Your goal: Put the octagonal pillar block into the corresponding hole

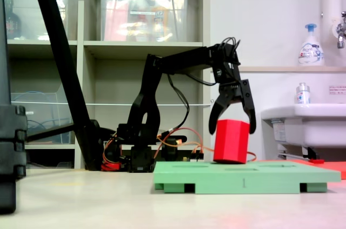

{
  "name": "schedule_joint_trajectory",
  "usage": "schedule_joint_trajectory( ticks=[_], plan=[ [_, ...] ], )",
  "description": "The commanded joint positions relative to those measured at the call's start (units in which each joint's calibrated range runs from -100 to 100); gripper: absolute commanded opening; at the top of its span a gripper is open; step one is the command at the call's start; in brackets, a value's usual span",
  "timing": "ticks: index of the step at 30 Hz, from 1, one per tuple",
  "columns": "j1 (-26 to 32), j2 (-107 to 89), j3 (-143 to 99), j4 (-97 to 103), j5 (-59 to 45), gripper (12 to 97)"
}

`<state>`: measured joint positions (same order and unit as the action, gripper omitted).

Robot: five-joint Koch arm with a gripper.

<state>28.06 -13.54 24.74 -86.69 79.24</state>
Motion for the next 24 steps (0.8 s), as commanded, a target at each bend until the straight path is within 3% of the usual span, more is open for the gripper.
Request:
schedule_joint_trajectory(
  ticks=[1, 24],
  plan=[
    [0.6, -1.4, 3.8, -1.3, 0.4, 38.5],
    [0.8, -2.5, 2.2, -6.9, 0.4, 38.4]
  ],
)
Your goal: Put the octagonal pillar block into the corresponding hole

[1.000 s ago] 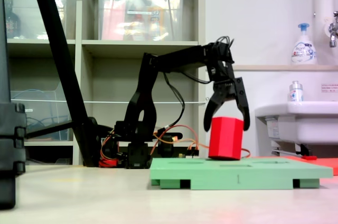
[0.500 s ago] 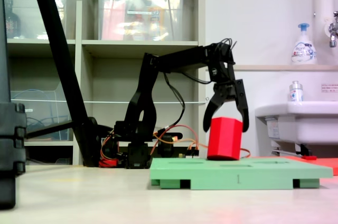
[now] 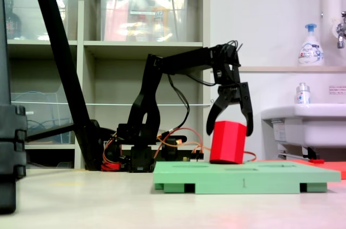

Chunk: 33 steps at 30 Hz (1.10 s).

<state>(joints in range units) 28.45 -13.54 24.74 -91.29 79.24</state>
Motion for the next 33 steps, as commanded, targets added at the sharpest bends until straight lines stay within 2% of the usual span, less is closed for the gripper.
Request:
schedule_joint_trajectory(
  ticks=[1, 25, 27, 30, 31, 33],
  plan=[
    [0.4, -1.7, 2.2, -2.2, 0.4, 38.4],
    [-0.3, 11.4, 2.3, 2.4, -1.7, 39.5],
    [-0.6, 11.4, 2.3, 2.4, -2.5, 44.5],
    [-1.1, 11.6, 2.3, 2.9, -3.0, 56.7],
    [-1.1, 11.6, 2.3, 2.9, -3.0, 61.6],
    [-1.1, 11.4, 2.3, 2.9, -3.0, 76.8]
  ],
)
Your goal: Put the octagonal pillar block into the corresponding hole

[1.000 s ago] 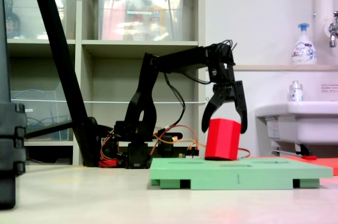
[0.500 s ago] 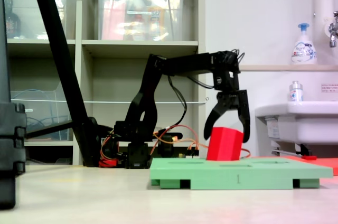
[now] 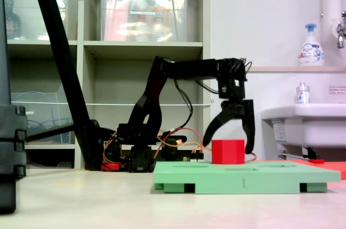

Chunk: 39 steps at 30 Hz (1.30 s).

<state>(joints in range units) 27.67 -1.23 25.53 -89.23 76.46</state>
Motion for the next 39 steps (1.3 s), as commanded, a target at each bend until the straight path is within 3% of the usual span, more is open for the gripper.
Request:
schedule_joint_trajectory(
  ticks=[1, 2, 3, 8, 11, 15, 21, 22, 24, 25, 30, 35, 39],
  plan=[
    [-0.3, -0.9, 1.8, 1.0, -0.2, 87.5],
    [-0.3, -0.7, 1.9, 1.5, -0.2, 94.7],
    [-0.3, -0.7, 1.9, 2.0, -0.3, 95.8],
    [-0.2, -3.9, 5.0, 1.9, -1.5, 95.8],
    [-0.2, -17.5, 5.1, 1.4, -3.8, 95.6],
    [-1.7, -36.1, 8.3, 0.5, -11.5, 95.6],
    [-6.9, -57.0, 11.9, -1.5, -32.7, 95.4],
    [-9.3, -61.2, 11.9, -1.8, -36.9, 88.3],
    [-15.8, -68.5, 11.5, -1.3, -48.1, 60.8],
    [-18.8, -71.8, 9.9, -0.7, -53.6, 57.1],
    [-25.0, -84.2, -7.2, 11.4, -60.3, 56.2],
    [-28.9, -98.8, -66.5, 62.2, -67.6, 53.4],
    [-32.1, -98.8, -86.4, 76.0, -67.9, 53.2]
  ],
)
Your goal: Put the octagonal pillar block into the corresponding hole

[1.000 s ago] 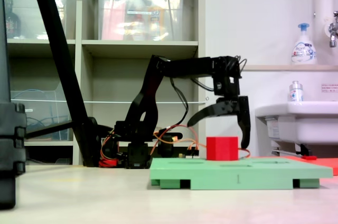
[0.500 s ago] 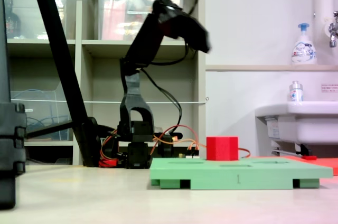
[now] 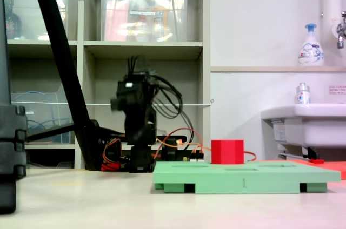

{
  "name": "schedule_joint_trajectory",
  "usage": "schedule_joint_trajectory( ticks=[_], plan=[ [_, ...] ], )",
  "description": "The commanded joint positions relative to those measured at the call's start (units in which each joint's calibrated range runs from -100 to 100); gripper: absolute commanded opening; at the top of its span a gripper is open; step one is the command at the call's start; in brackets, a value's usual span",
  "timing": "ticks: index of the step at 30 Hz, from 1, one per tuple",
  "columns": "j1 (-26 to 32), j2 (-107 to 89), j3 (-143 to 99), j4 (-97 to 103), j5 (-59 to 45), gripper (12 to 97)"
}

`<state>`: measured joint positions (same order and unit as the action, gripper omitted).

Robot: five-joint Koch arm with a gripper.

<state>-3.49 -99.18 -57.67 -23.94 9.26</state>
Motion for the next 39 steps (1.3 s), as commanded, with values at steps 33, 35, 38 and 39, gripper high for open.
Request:
schedule_joint_trajectory(
  ticks=[33, 35, 38, 39],
  plan=[
    [2.6, -0.8, -42.3, 25.5, -7.3, 49.4],
    [2.6, -0.8, -42.3, 25.5, -7.3, 49.4],
    [2.6, -0.8, -42.3, 25.4, -7.3, 49.4],
    [2.6, -0.8, -42.3, 25.4, -7.2, 49.4]
  ],
)
